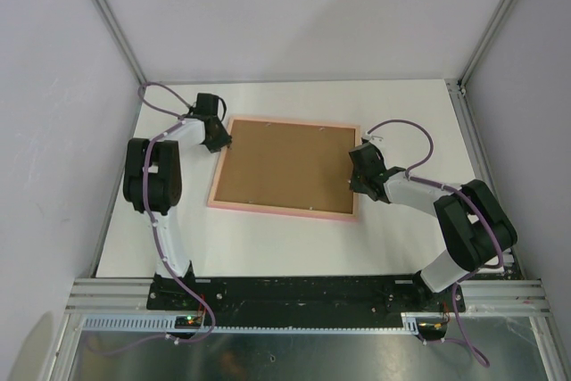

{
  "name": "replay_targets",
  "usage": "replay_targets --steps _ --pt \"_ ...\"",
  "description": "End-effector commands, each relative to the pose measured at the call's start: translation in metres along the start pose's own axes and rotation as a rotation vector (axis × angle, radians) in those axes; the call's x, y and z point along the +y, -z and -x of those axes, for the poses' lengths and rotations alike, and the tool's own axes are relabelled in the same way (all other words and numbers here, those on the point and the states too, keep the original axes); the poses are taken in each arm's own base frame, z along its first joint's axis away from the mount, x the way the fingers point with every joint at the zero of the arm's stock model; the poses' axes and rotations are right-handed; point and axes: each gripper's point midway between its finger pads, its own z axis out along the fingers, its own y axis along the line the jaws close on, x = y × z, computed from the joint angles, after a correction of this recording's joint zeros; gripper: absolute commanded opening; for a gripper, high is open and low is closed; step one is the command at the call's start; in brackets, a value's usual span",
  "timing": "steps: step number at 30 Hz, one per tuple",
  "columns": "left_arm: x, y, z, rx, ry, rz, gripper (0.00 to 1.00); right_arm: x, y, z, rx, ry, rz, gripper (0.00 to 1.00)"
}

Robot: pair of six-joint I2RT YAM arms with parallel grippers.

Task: Put the photo into the frame
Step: Hold the frame body at the center of the board.

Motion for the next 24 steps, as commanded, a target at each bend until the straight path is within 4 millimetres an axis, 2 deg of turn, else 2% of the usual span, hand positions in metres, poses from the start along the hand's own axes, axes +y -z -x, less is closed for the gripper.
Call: replay_targets --steps 1,2,4,8,11,15,24 --pt "0.022 0.002 -0.005 0.004 -0.003 0.079 0.01 -0.011 0.006 -0.032 0.108 0.039 -0.018 0.01" --pt "0.022 0.002 -0.005 0.003 -0.007 0.077 0.0 -0.011 0.007 -0.031 0.103 0.041 -0.018 0.02" --pt "0.021 0.003 -0.003 0.003 -0.024 0.07 0.0 -0.014 0.007 -0.026 0.091 0.042 -0.019 0.14" --pt "0.018 0.004 -0.002 0.009 -0.086 0.05 0.0 -0.016 0.008 -0.007 0.038 0.05 0.0 0.45" --pt "0.016 0.0 -0.004 0.027 -0.151 0.027 0.0 -0.014 0.008 0.006 -0.003 0.065 0.024 0.57" --pt "0.015 -0.003 -0.008 0.052 -0.209 0.007 0.0 -0.009 0.002 0.011 -0.017 0.097 0.05 0.61" --pt "0.016 -0.007 -0.013 0.071 -0.248 -0.003 0.0 0.002 -0.013 0.003 0.003 0.149 0.08 0.59"
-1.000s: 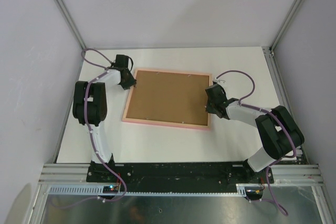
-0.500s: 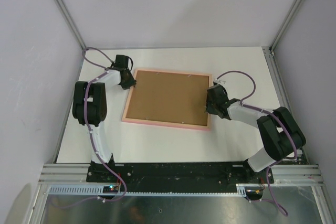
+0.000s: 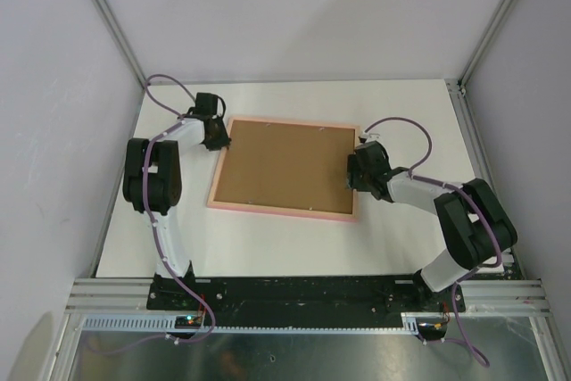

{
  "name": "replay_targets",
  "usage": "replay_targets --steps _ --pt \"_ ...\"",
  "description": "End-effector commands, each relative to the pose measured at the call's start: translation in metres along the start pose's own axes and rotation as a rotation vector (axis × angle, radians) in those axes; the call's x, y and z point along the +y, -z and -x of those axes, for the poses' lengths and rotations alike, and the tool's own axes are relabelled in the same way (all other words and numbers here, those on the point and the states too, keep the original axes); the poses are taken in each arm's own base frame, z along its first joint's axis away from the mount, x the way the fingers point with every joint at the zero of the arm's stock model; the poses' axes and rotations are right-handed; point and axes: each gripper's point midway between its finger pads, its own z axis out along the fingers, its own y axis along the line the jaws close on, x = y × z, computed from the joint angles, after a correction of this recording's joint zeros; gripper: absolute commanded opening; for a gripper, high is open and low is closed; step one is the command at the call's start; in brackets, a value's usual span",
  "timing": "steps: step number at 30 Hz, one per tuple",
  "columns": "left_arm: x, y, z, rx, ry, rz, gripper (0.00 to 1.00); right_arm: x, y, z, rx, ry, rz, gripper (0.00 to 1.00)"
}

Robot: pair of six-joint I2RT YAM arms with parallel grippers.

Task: Put the photo into the frame
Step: Hold the frame body at the center of the board, then press the fastener onto the backboard.

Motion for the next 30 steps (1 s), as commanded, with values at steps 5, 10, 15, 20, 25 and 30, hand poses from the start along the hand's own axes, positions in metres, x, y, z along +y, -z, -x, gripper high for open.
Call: replay_targets --steps 5,10,15,20,25,30 --pt "0.012 -0.007 -0.014 0.063 -0.046 0.03 0.0 0.01 -0.014 -0.004 0.014 0.051 0.025 0.54" --pt "0.011 -0.006 -0.012 0.061 -0.048 0.026 0.0 0.009 -0.015 -0.005 0.029 0.046 0.015 0.39" --pt "0.008 -0.006 -0.011 0.06 -0.045 0.017 0.0 0.009 -0.012 -0.006 0.036 0.056 0.018 0.32" --pt "0.006 -0.007 -0.011 0.063 -0.041 0.009 0.0 0.011 -0.009 -0.007 0.041 0.062 0.025 0.19" --pt "0.005 -0.006 -0.011 0.065 -0.039 0.0 0.0 0.011 -0.007 -0.008 0.041 0.066 0.027 0.2" --pt "0.004 -0.007 -0.01 0.066 -0.041 -0.001 0.0 0.014 0.0 -0.003 0.026 0.071 0.045 0.38"
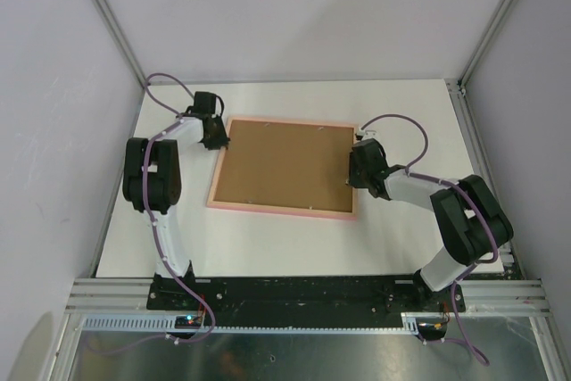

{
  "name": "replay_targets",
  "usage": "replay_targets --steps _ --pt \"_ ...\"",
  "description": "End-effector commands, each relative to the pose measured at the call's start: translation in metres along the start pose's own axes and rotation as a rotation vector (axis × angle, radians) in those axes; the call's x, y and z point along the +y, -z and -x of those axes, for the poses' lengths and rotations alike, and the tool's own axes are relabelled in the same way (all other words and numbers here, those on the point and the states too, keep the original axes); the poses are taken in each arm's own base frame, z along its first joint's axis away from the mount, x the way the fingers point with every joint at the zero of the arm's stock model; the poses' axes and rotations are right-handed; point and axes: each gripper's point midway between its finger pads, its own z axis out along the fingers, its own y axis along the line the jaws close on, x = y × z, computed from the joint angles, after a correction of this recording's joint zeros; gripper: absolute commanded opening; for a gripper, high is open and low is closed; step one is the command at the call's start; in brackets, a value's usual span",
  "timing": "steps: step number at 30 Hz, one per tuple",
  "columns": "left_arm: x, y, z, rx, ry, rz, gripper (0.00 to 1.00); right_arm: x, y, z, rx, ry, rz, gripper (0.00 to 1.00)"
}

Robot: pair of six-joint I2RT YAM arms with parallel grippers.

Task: Put the photo into the frame
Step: Press the fastener onto the backboard.

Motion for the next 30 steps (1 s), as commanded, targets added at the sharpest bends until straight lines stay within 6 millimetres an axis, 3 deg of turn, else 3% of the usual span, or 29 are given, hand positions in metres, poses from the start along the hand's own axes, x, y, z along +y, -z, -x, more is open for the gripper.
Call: replay_targets --steps 1,10,17,25,30 --pt "0.004 -0.006 -0.011 0.054 -0.006 0.016 0.0 0.006 0.01 -0.014 0.058 0.05 0.031 0.39" --pt "0.002 -0.005 -0.008 0.053 -0.01 0.005 0.0 0.01 0.011 -0.018 0.069 0.067 0.04 0.41" --pt "0.002 -0.003 -0.007 0.05 -0.016 0.004 0.0 -0.003 0.017 -0.014 0.071 -0.052 -0.012 0.4" --pt "0.002 -0.002 -0.007 0.052 -0.017 0.006 0.0 0.015 0.03 0.009 0.003 -0.186 0.051 0.5" --pt "0.002 -0.002 -0.007 0.052 -0.014 0.005 0.0 0.015 0.027 0.015 -0.016 -0.252 0.023 0.57"
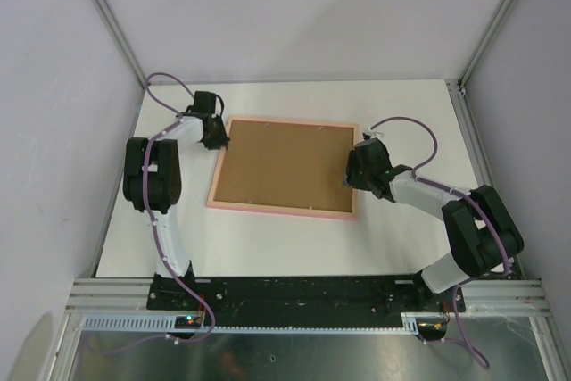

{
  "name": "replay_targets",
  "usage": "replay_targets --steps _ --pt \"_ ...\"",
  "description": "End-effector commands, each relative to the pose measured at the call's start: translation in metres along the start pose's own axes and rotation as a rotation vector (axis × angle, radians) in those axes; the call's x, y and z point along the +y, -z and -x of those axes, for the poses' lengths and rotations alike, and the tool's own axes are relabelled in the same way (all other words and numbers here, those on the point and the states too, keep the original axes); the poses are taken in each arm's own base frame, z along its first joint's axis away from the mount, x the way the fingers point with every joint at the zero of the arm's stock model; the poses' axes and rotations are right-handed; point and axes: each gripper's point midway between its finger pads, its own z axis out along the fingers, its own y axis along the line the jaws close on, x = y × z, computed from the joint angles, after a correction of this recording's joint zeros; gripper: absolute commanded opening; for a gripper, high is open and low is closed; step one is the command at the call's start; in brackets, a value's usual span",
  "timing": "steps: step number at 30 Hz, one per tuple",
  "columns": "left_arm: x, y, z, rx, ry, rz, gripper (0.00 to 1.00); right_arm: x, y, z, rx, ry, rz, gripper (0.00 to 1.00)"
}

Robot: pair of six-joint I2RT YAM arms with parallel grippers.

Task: Put the photo into the frame
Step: Press the fastener onto the backboard.

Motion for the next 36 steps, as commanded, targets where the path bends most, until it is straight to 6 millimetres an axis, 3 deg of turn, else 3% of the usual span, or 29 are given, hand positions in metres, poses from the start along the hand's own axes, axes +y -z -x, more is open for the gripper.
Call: replay_targets --steps 1,10,24,36 --pt "0.002 -0.003 -0.007 0.043 -0.005 0.006 0.0 0.005 0.001 0.015 -0.051 -0.095 -0.022 0.58" --pt "0.001 -0.001 -0.006 0.039 0.0 0.004 0.0 0.002 -0.014 0.022 -0.061 -0.099 -0.137 0.6" --pt "0.001 0.0 -0.005 0.036 0.001 0.003 0.0 -0.004 -0.021 -0.001 -0.006 -0.01 -0.201 0.57" --pt "0.001 -0.002 -0.004 0.036 -0.003 0.003 0.0 -0.001 -0.02 -0.013 0.034 0.095 -0.183 0.37"
